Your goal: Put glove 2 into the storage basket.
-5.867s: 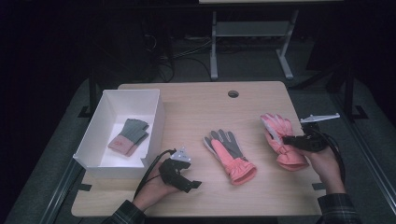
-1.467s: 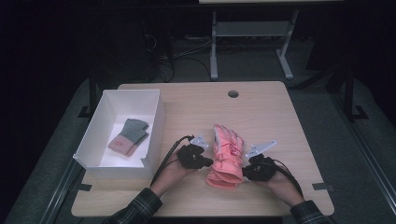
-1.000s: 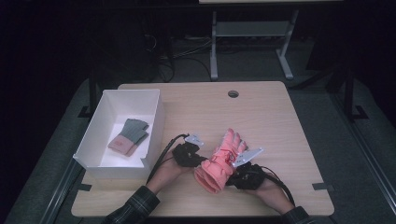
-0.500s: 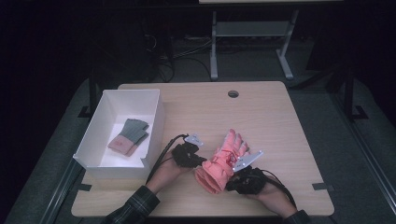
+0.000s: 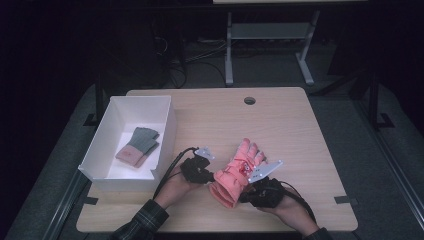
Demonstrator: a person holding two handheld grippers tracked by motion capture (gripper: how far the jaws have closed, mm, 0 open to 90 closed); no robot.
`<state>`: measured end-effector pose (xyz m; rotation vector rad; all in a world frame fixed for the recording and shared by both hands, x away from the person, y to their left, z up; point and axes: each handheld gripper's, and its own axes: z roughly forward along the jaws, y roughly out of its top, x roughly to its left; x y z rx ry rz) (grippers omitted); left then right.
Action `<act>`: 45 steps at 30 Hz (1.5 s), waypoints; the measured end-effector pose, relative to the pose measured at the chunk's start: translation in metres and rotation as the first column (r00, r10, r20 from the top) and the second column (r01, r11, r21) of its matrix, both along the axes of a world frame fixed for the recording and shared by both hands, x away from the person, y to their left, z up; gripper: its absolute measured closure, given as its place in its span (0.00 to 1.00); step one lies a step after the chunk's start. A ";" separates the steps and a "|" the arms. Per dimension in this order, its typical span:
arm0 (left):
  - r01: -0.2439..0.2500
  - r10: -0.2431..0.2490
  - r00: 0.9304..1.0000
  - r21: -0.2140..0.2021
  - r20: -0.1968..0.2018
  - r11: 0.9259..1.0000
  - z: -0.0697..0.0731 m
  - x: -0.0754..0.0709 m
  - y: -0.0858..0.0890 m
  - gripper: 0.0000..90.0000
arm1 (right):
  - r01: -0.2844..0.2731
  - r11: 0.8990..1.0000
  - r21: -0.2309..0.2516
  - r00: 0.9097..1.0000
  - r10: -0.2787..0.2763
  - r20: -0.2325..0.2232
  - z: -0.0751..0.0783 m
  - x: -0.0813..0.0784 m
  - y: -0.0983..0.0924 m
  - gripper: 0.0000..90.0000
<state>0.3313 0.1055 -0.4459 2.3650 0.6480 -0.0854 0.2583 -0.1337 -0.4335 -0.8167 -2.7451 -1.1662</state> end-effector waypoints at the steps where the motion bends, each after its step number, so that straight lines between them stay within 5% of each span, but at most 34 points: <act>1: 0.001 -0.001 1.000 0.005 0.002 1.000 0.000 0.000 0.000 1.00 | 0.000 1.000 0.003 1.000 0.000 -0.001 0.001 0.001 0.000 1.00; 7: -0.012 0.012 1.000 -0.001 0.003 1.000 0.001 0.002 0.002 1.00 | 0.009 1.000 -0.029 1.000 -0.009 -0.005 -0.001 -0.001 -0.007 1.00; 12: -0.021 0.021 1.000 0.010 0.016 1.000 0.004 0.005 0.003 1.00 | 0.080 0.997 -0.011 0.997 -0.080 0.017 0.008 0.002 -0.031 1.00; 18: -0.042 0.042 0.999 -0.008 0.029 0.999 0.011 0.013 0.003 1.00 | 0.177 0.981 0.074 0.978 -0.184 0.095 0.023 0.018 -0.044 1.00; 22: -0.063 0.064 0.997 -0.035 0.031 0.997 0.016 0.018 0.004 1.00 | 0.222 0.973 0.069 0.966 -0.228 0.118 0.019 0.031 -0.042 1.00; 25: -0.065 0.066 0.997 -0.033 0.040 0.997 0.019 0.021 0.006 0.99 | 0.226 0.974 0.036 0.968 -0.228 0.103 0.010 0.036 -0.037 1.00; 29: -0.087 0.091 0.994 -0.063 0.059 0.994 0.030 0.026 0.006 0.81 | 0.225 0.974 0.002 0.970 -0.224 0.098 0.001 0.038 -0.031 1.00; 35: -0.051 0.055 0.998 -0.141 0.021 0.989 0.046 0.031 -0.005 0.45 | 0.230 0.973 -0.019 0.969 -0.227 0.100 -0.003 0.038 -0.028 1.00; 40: -0.032 0.032 0.999 -0.178 -0.006 0.984 0.050 0.034 -0.023 0.29 | 0.231 0.972 -0.037 0.968 -0.226 0.109 -0.004 0.038 -0.024 1.00; 45: -0.010 -0.001 0.998 -0.176 -0.062 0.984 0.038 0.040 -0.044 0.20 | 0.236 0.971 -0.042 0.967 -0.230 0.111 -0.005 0.038 -0.024 1.00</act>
